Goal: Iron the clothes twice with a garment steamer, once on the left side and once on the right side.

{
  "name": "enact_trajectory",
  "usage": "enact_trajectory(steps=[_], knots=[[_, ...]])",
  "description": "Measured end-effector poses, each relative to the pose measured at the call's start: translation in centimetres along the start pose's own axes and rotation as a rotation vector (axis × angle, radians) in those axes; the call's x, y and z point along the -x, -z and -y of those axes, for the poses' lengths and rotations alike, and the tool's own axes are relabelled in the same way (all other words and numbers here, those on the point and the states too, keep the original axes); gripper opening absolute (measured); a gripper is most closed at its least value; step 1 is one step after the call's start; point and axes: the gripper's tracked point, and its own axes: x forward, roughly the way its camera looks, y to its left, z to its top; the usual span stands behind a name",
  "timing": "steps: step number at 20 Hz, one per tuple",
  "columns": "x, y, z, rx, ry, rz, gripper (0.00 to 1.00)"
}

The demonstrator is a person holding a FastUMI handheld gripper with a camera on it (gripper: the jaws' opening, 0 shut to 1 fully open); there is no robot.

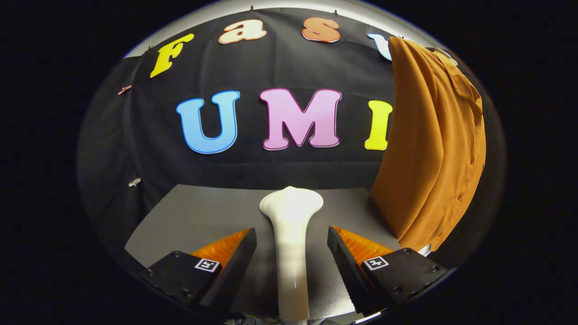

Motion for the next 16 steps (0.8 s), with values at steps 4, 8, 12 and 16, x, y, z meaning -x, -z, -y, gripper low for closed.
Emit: enact_trajectory(steps=[4, 8, 12, 16], knots=[[-0.8, 1.1, 0.3, -0.025, -0.003, -0.054, 0.99], [-1.5, 2.6, 0.5, 0.009, 0.013, -0.117, 0.98], [-1.5, 3.3, 0.6, 0.011, 0.021, -0.143, 0.85], [-1.9, 4.4, 0.8, 0.038, 0.028, -0.187, 0.84]])
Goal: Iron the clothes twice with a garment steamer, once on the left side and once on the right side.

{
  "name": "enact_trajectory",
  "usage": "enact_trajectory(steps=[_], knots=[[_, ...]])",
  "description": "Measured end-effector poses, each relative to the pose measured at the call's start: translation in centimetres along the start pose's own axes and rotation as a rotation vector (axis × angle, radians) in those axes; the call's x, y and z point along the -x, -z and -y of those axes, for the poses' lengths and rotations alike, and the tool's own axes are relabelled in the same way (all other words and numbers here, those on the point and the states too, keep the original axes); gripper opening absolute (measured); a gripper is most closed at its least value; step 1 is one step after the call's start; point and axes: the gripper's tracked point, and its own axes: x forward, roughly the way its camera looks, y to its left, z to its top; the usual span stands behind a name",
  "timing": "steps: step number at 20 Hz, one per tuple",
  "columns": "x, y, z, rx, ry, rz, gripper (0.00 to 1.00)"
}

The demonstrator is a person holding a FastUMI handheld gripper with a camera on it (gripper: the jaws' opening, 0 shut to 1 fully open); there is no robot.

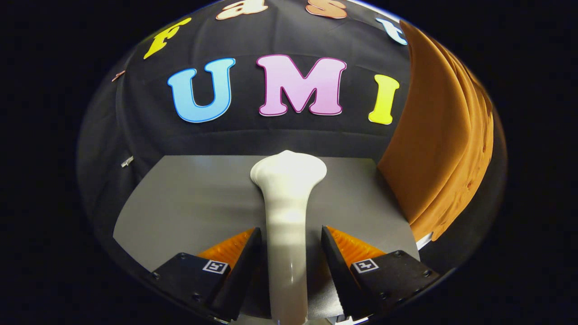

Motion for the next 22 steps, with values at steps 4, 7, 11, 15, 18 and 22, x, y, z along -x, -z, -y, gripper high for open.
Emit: enact_trajectory(steps=[4, 7, 11, 15, 18, 22], knots=[[-0.8, 0.0, -0.4, -0.016, -0.013, -0.003, 0.61], [-0.4, -0.6, -0.7, -0.005, -0.034, -0.002, 0.46], [-0.6, -0.5, -1.1, -0.013, -0.061, 0.009, 0.41], [0.3, -1.3, -1.5, -0.020, -0.099, 0.049, 0.41], [2.0, -2.5, -1.6, -0.025, -0.114, 0.114, 0.41], [5.3, -3.7, -1.4, -0.036, -0.122, 0.208, 0.41]])
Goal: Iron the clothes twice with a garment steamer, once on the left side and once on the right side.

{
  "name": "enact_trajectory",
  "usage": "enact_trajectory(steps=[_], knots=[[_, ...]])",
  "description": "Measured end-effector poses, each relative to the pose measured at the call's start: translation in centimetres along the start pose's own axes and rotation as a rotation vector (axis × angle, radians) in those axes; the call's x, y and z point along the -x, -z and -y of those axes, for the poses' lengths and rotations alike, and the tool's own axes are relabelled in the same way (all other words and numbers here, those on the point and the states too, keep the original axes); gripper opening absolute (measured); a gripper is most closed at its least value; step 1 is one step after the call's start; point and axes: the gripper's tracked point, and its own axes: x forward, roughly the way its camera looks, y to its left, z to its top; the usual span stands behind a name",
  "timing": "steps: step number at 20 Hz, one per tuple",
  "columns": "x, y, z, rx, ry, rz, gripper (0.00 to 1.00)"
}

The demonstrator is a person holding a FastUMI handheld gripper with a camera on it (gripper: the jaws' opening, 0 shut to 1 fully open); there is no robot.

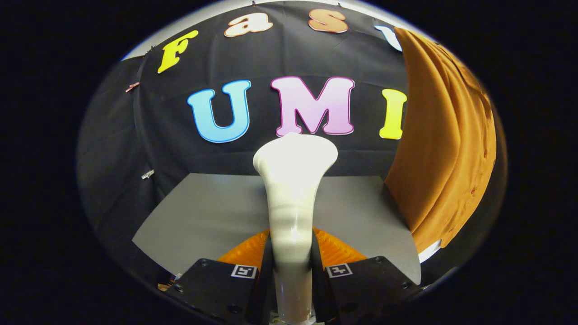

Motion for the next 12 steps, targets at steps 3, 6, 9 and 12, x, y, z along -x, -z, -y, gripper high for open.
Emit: enact_trajectory(steps=[3, 6, 9, 12], knots=[[2.8, -1.1, 0.0, -0.009, 0.012, 0.073, 0.41], [6.0, -1.7, -0.4, -0.025, 0.019, 0.132, 0.41], [9.5, -2.1, -0.8, -0.027, 0.034, 0.190, 0.41], [13.2, -1.5, -0.9, -0.024, 0.066, 0.233, 0.40]])
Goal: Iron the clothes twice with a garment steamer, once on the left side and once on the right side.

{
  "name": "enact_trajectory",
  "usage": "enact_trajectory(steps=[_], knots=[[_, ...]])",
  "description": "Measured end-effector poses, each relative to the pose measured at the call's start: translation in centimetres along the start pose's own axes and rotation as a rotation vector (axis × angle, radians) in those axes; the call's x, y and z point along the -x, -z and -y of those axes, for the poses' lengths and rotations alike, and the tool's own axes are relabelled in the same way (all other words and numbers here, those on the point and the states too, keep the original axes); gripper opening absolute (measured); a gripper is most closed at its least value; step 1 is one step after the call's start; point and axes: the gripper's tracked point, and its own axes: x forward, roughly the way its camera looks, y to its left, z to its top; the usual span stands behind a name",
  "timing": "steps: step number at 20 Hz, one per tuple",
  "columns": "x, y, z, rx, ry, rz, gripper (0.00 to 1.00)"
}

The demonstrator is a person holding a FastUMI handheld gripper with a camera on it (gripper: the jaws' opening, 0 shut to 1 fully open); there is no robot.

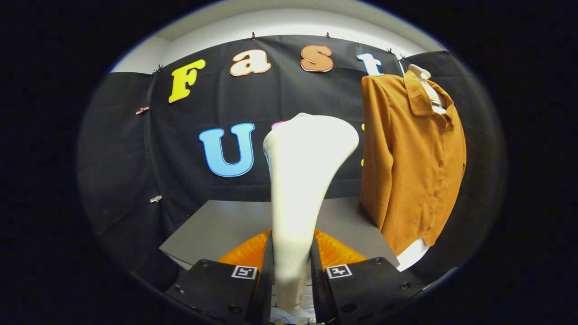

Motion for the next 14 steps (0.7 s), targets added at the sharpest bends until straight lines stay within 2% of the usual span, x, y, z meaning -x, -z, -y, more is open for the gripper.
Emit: enact_trajectory(steps=[6, 14], knots=[[5.2, -0.4, 3.3, -0.011, 0.060, 0.064, 0.40], [7.7, -1.5, 14.3, -0.055, 0.147, 0.106, 0.40]])
